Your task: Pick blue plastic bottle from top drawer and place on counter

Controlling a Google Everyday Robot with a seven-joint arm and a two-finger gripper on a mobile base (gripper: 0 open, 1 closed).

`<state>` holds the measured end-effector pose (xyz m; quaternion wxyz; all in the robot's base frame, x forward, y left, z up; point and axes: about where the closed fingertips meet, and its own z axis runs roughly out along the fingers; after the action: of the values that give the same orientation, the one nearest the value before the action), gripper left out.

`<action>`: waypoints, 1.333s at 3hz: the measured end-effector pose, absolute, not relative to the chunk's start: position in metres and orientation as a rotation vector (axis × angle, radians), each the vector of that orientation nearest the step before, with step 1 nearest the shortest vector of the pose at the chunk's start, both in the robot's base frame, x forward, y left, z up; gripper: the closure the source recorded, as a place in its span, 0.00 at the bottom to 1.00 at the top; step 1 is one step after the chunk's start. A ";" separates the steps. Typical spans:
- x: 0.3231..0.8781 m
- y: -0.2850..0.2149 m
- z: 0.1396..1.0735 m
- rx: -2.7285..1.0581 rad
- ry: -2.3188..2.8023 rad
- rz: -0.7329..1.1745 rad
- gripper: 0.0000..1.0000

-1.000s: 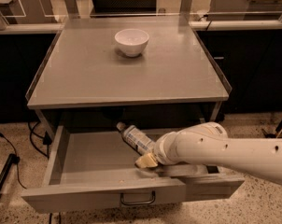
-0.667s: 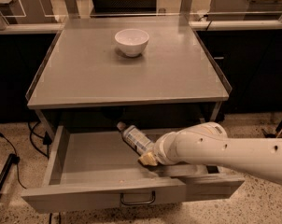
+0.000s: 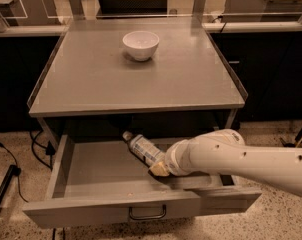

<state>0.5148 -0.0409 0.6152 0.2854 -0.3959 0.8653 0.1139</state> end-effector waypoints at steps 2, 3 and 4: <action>0.517 -0.051 0.659 -1.199 2.261 0.453 1.00; 0.540 -0.057 0.689 -1.336 2.163 0.520 1.00; 0.543 -0.060 0.710 -1.437 2.094 0.505 1.00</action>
Offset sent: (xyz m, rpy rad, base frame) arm -0.0187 -0.0385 0.0793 0.0112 0.1230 0.4465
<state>0.5434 -0.0596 0.7098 0.2723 -0.5339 0.7781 0.1877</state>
